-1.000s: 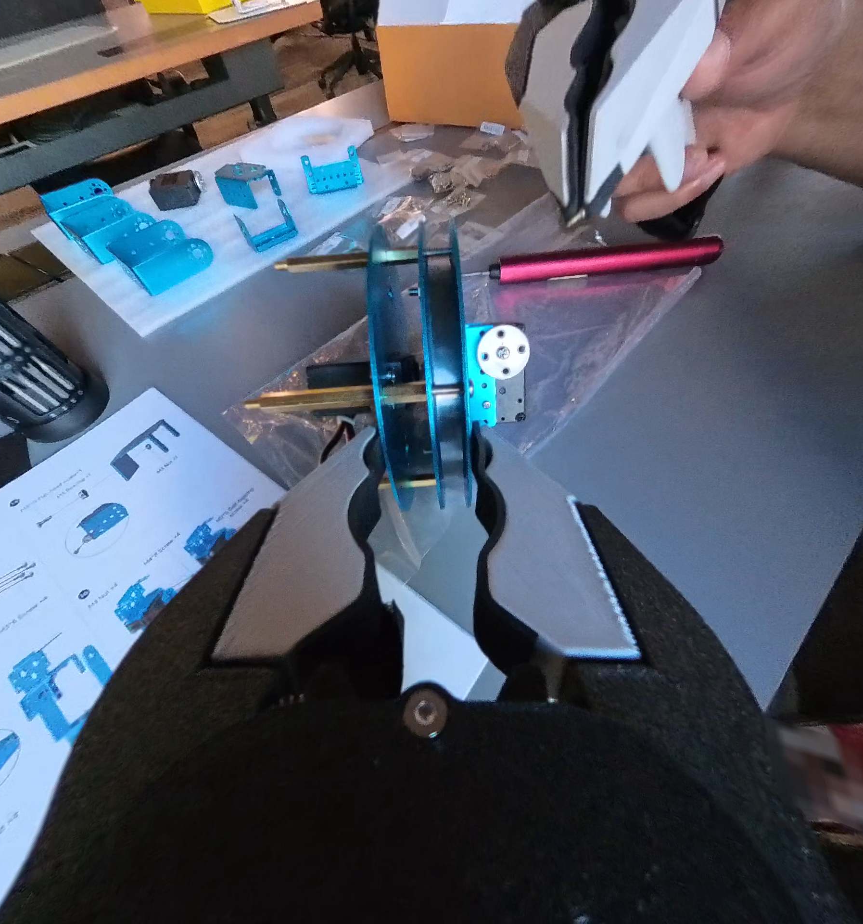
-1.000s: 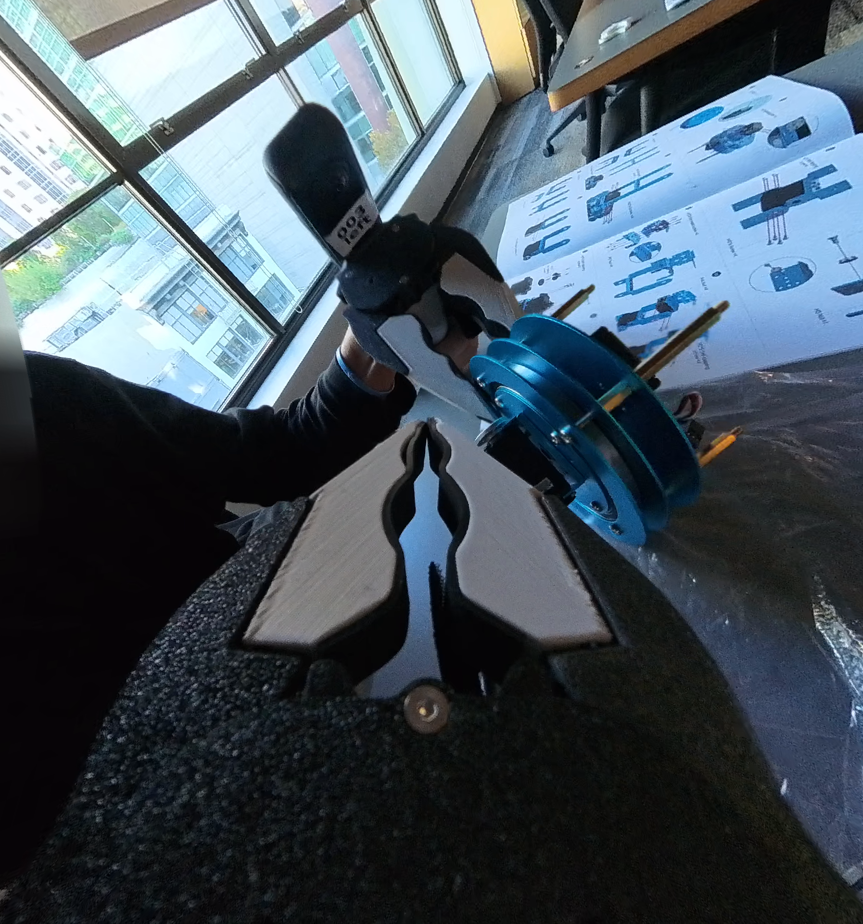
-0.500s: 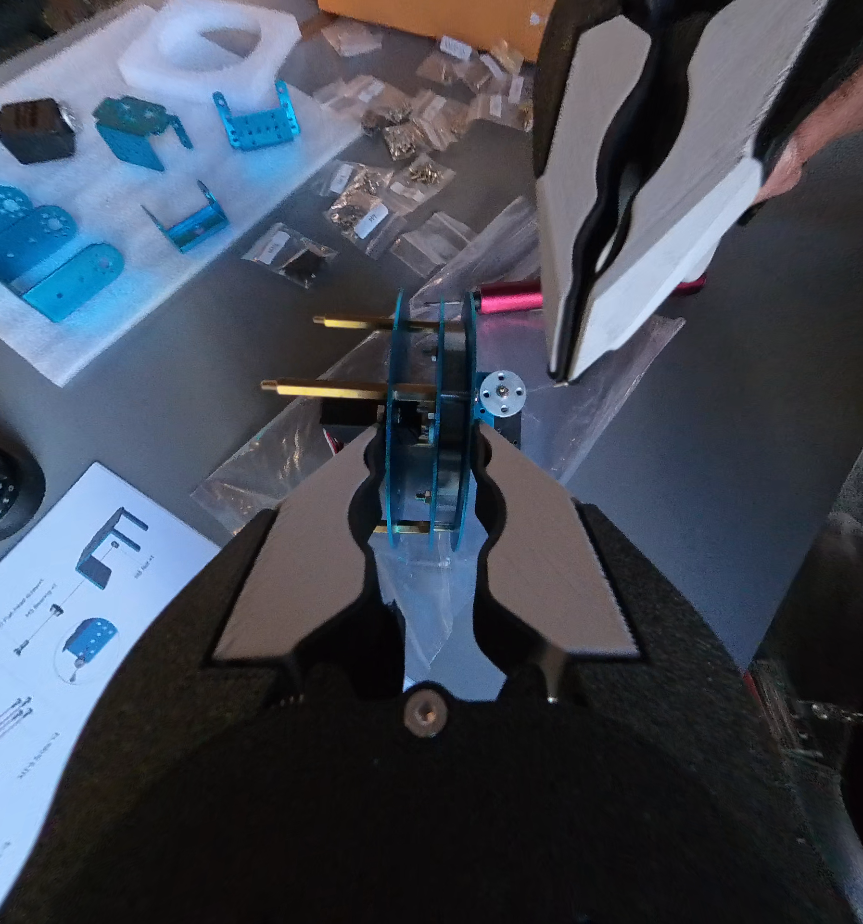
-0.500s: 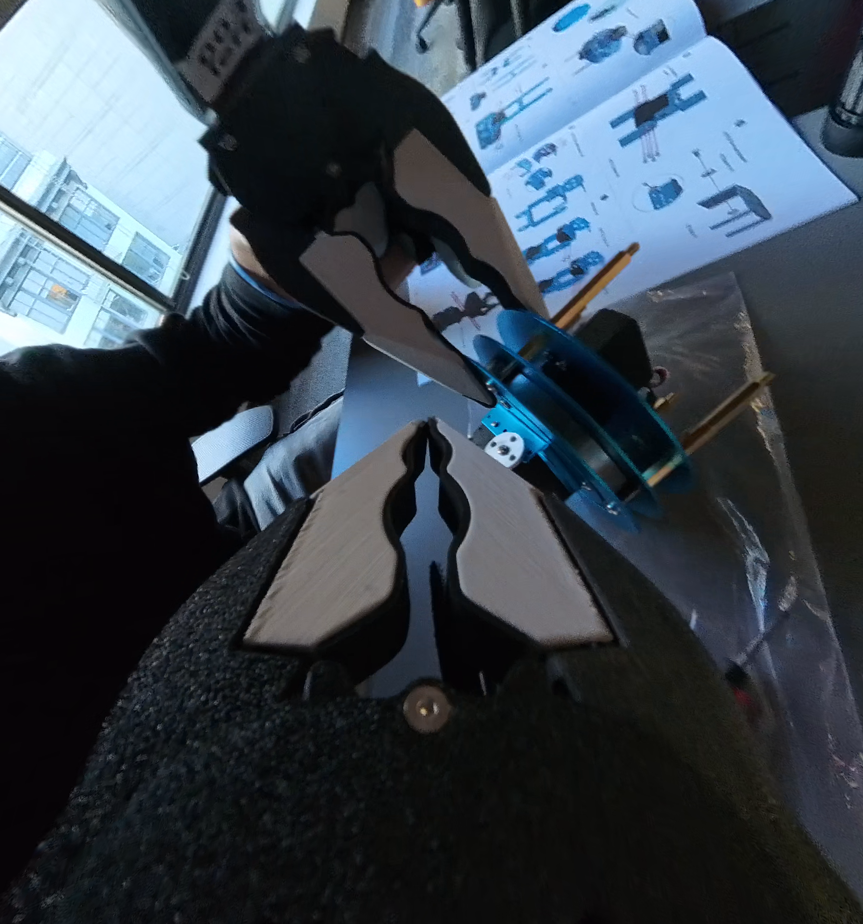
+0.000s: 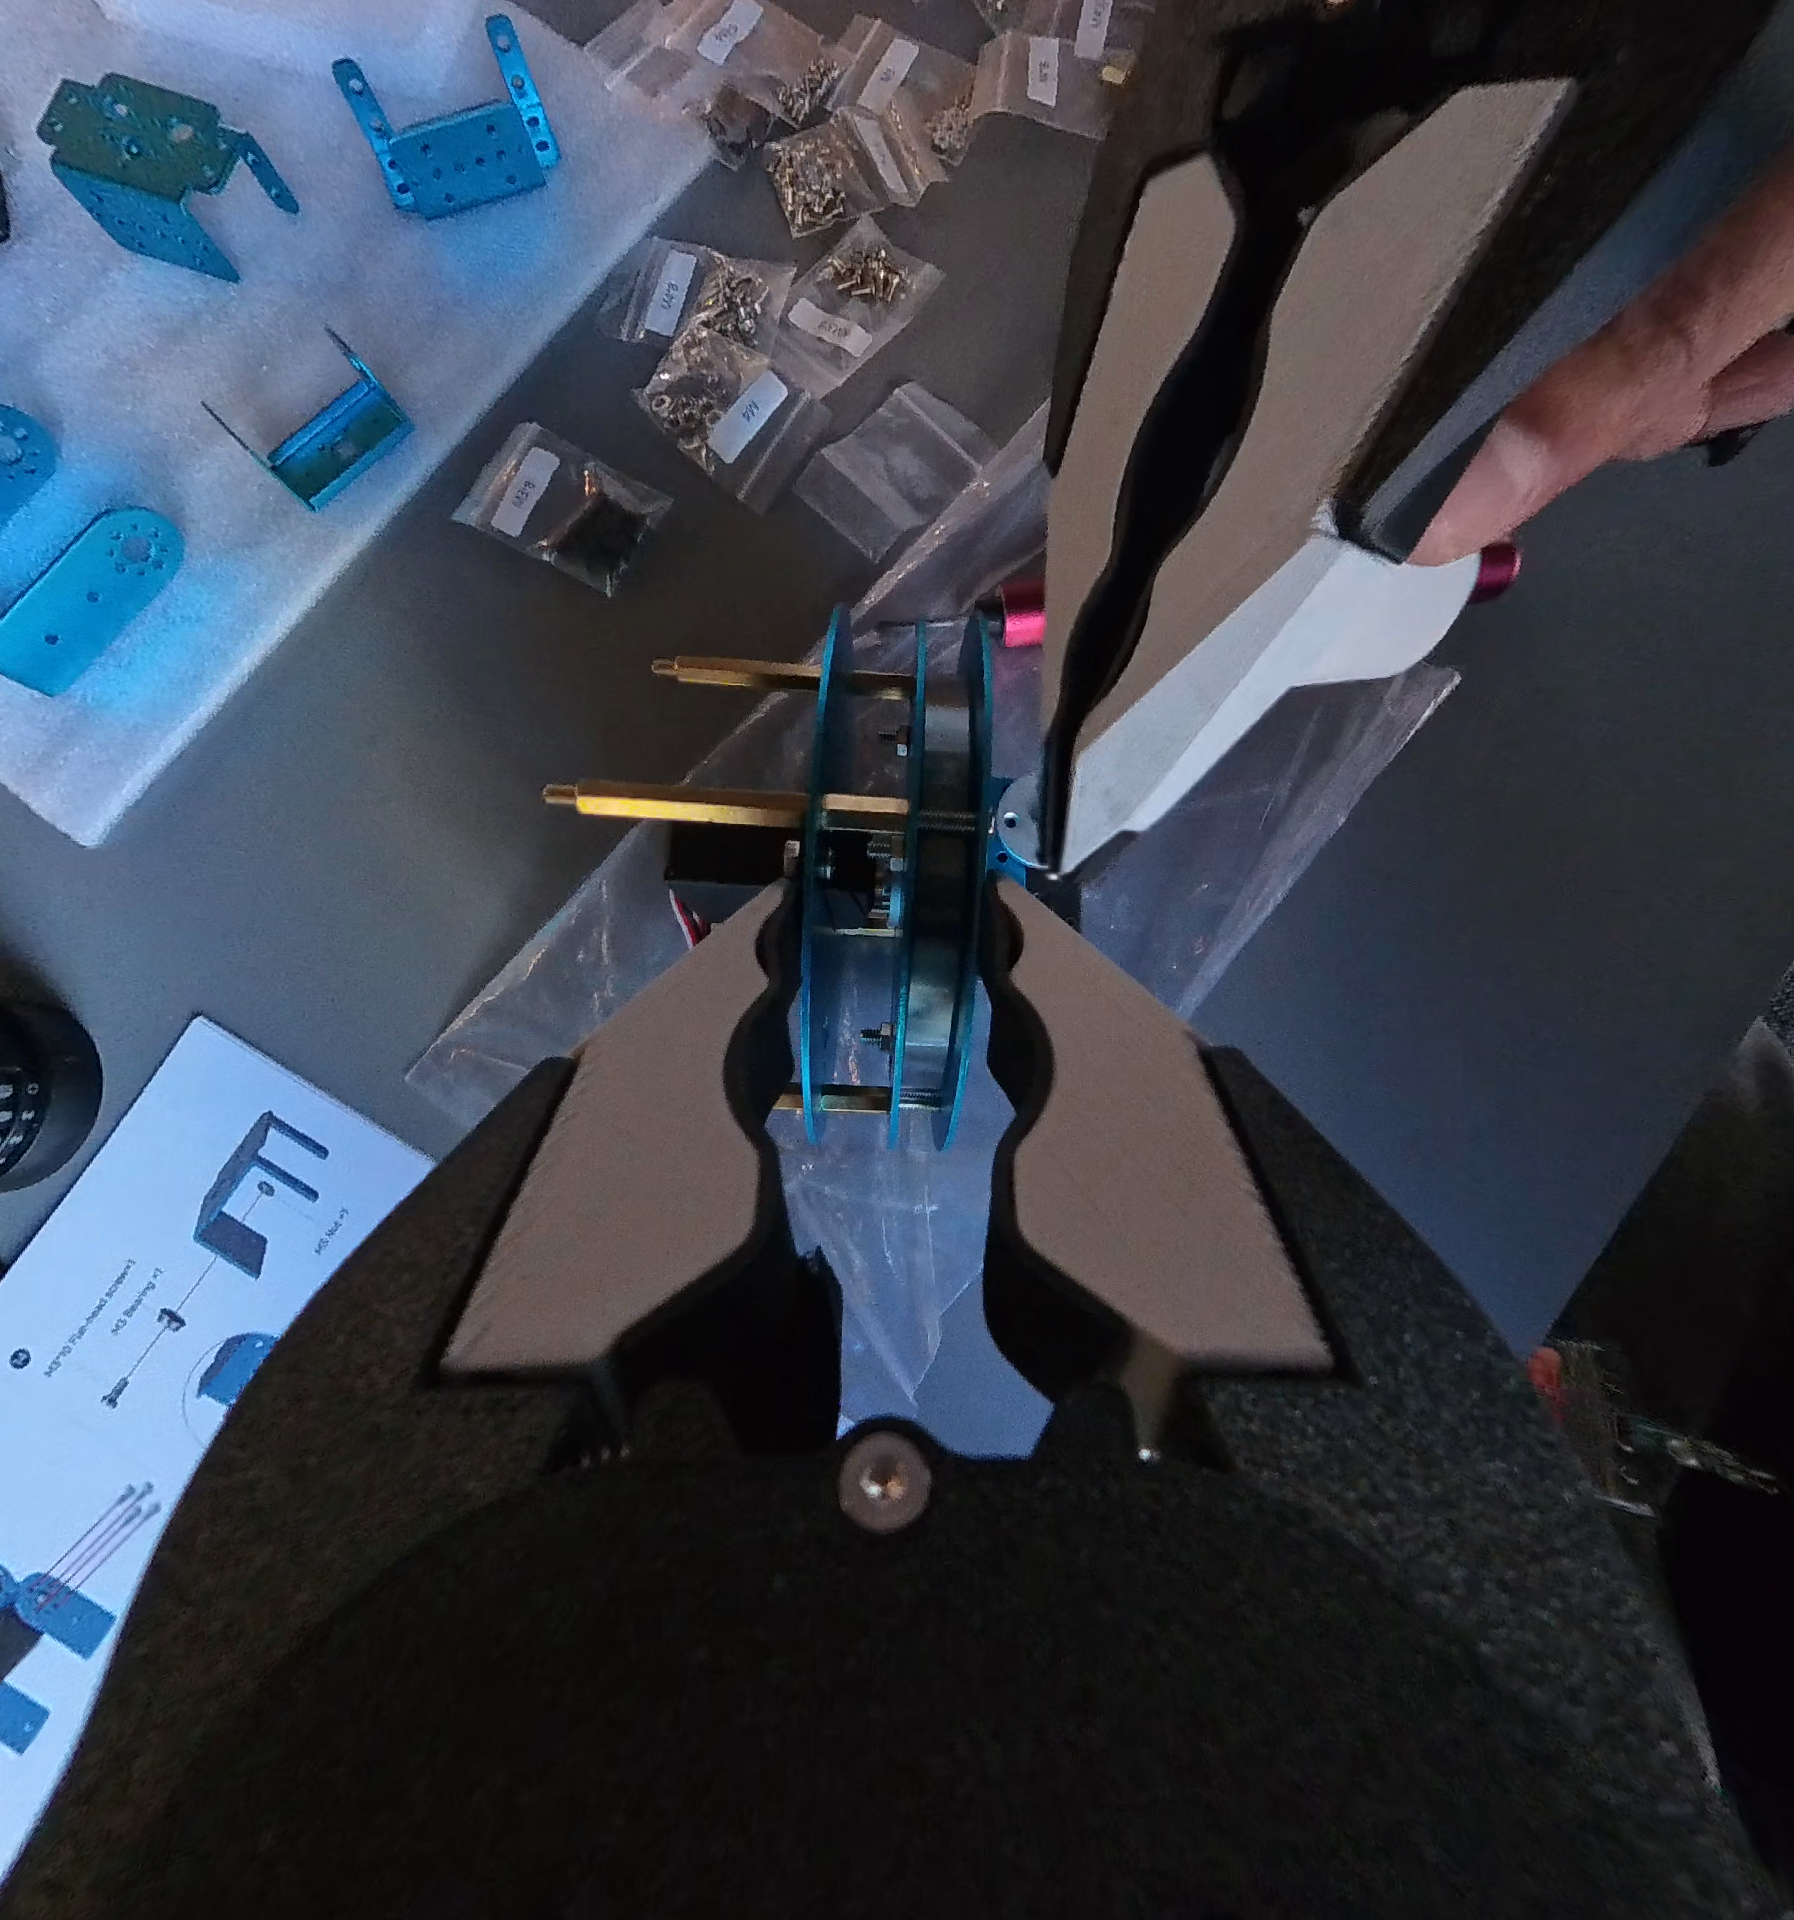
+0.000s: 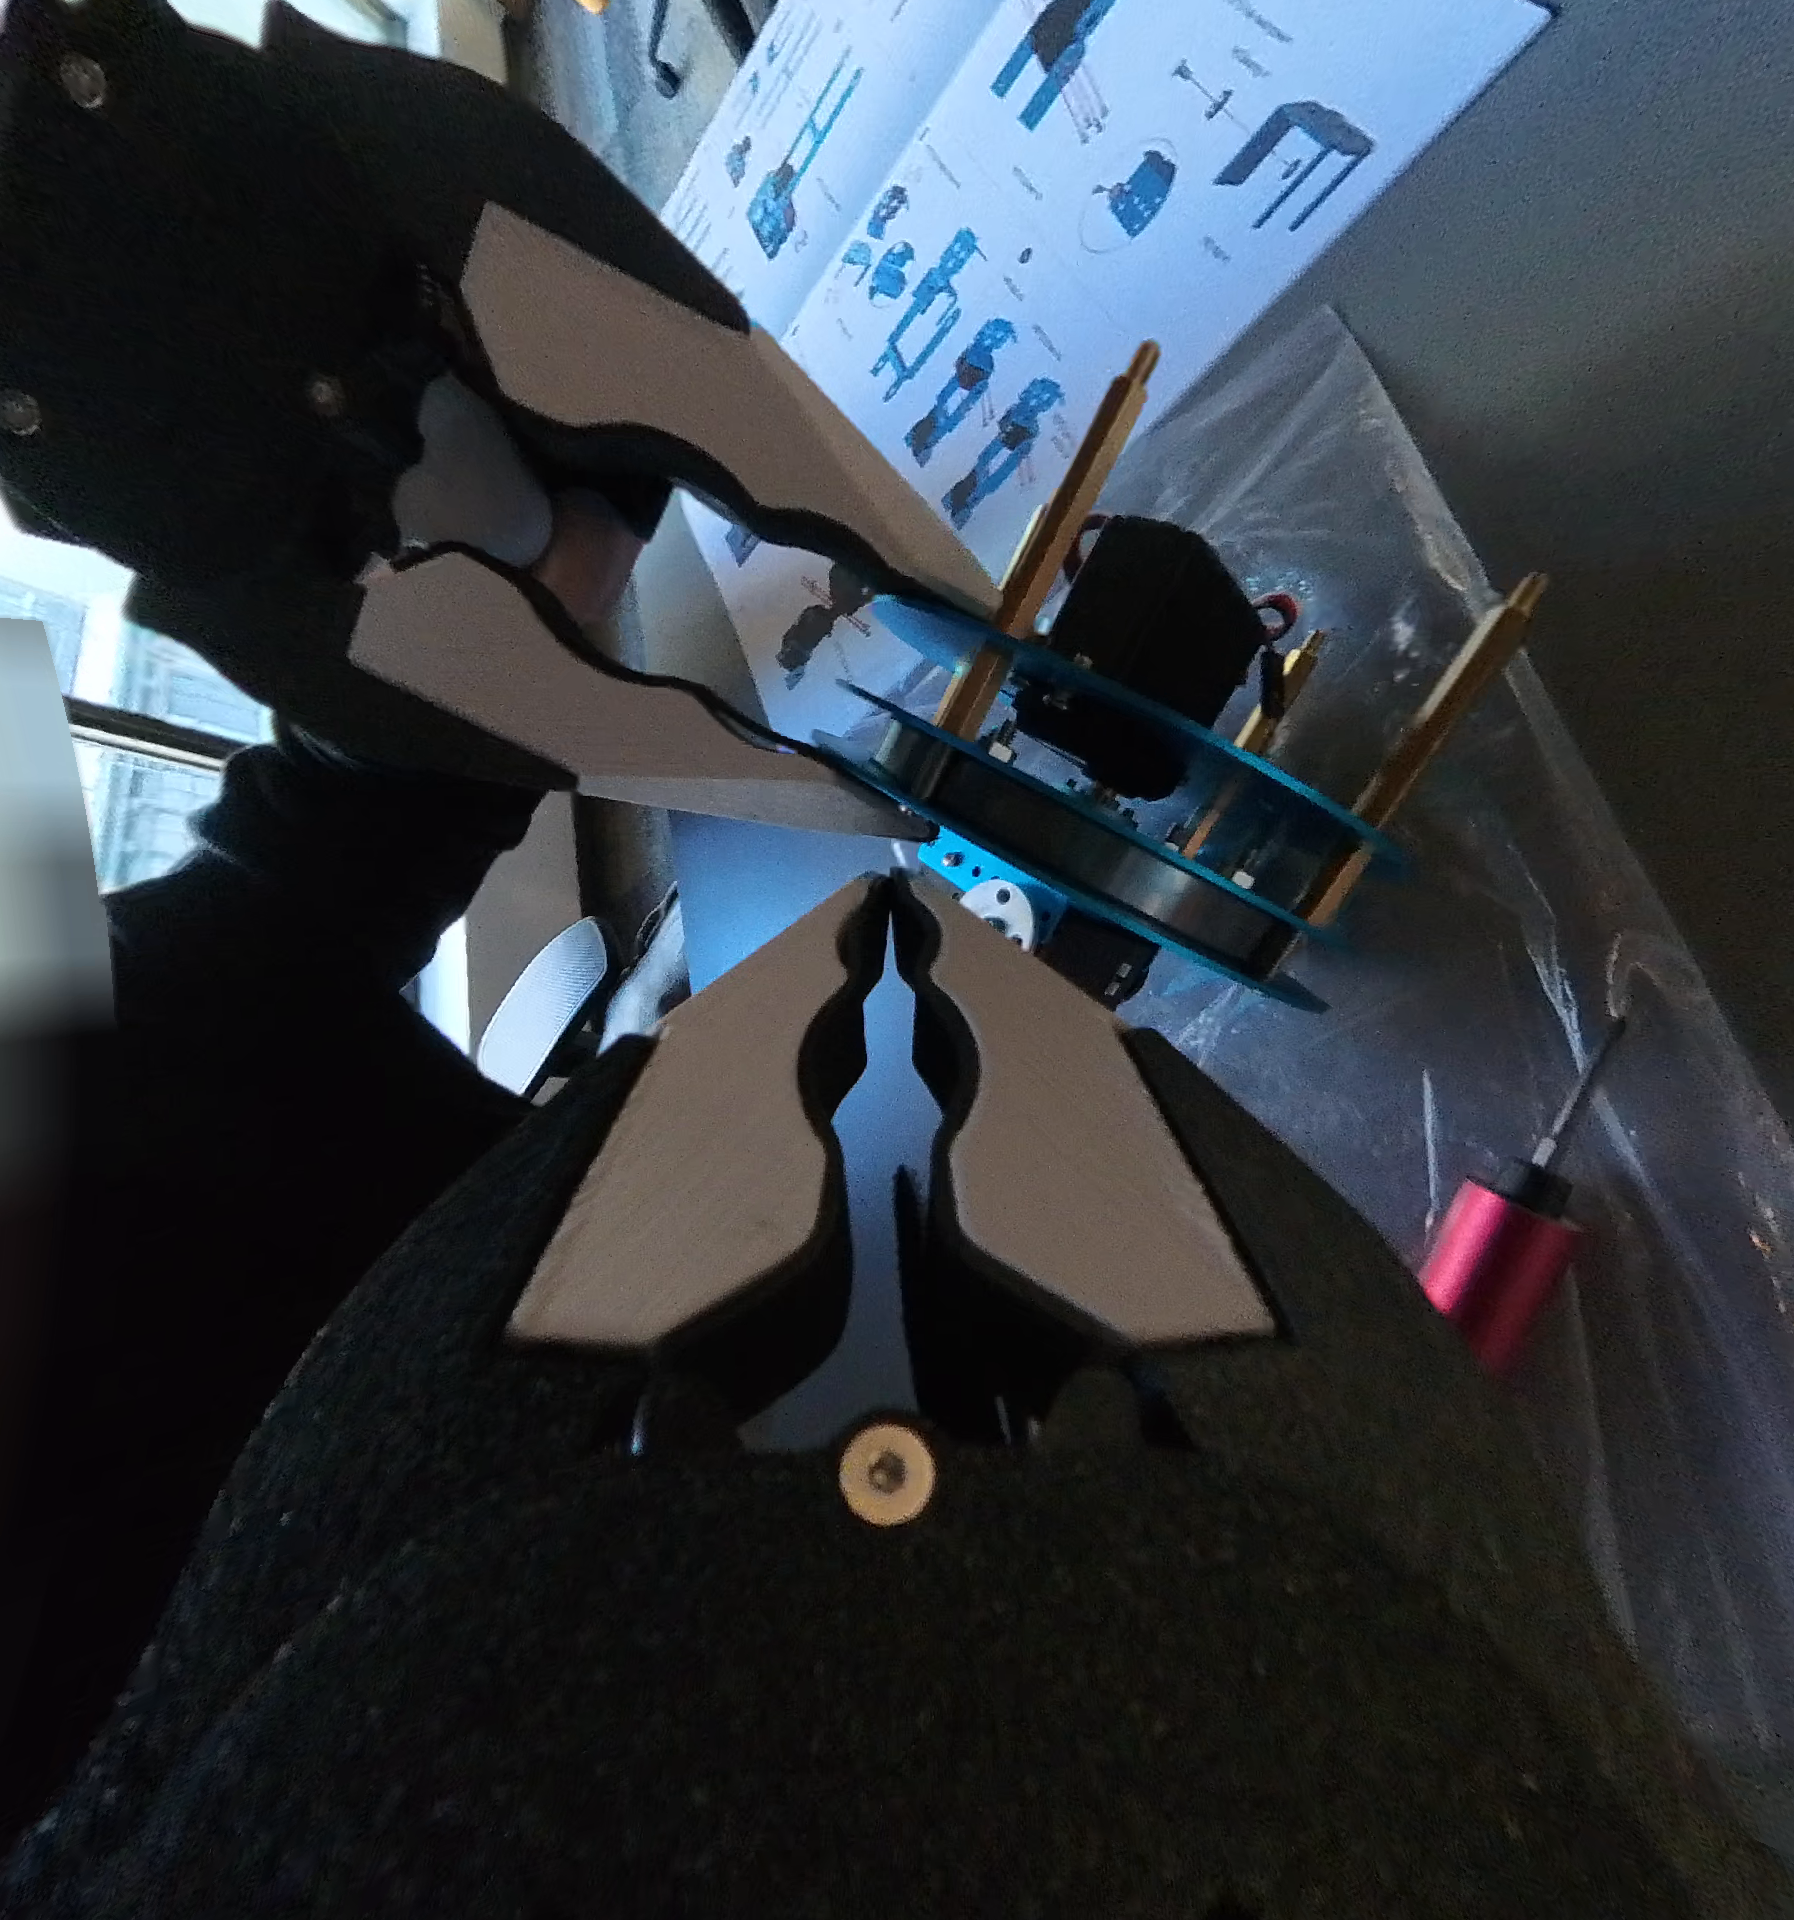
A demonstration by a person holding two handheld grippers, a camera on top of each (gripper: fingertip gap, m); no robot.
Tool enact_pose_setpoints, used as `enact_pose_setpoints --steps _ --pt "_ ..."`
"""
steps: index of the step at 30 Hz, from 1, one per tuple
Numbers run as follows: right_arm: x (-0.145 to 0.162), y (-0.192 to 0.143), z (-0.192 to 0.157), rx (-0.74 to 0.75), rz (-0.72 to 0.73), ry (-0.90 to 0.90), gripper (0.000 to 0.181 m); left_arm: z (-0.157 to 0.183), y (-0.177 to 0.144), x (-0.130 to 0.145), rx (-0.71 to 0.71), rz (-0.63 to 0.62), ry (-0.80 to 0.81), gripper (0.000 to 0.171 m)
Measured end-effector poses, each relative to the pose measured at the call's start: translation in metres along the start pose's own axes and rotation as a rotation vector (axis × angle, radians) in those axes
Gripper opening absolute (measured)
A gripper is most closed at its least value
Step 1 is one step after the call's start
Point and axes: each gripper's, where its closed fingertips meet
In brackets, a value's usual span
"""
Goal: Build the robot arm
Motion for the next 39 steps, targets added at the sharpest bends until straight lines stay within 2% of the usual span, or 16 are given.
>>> enact_pose_setpoints --steps 13,31,39 --pt "-0.001 -0.002 0.005 0.174 -0.003 -0.001 0.0 0.001 0.003 -0.004 -0.002 -0.022 -0.007 0.033" --pt "0.0 -0.002 0.016 0.263 -0.045 -0.021 0.0 0.002 0.002 -0.002 0.001 -0.038 -0.012 0.032" --pt "0.002 0.001 0.016 0.289 -0.108 -0.019 0.0 0.002 0.003 -0.003 0.0 -0.038 -0.007 0.032"
Point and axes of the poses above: each gripper's, where its closed fingertips meet, y out along the fingers, x out of its underside, z = x × y across the jaws, and after that the axes turned 7 degrees about -x, right-handed
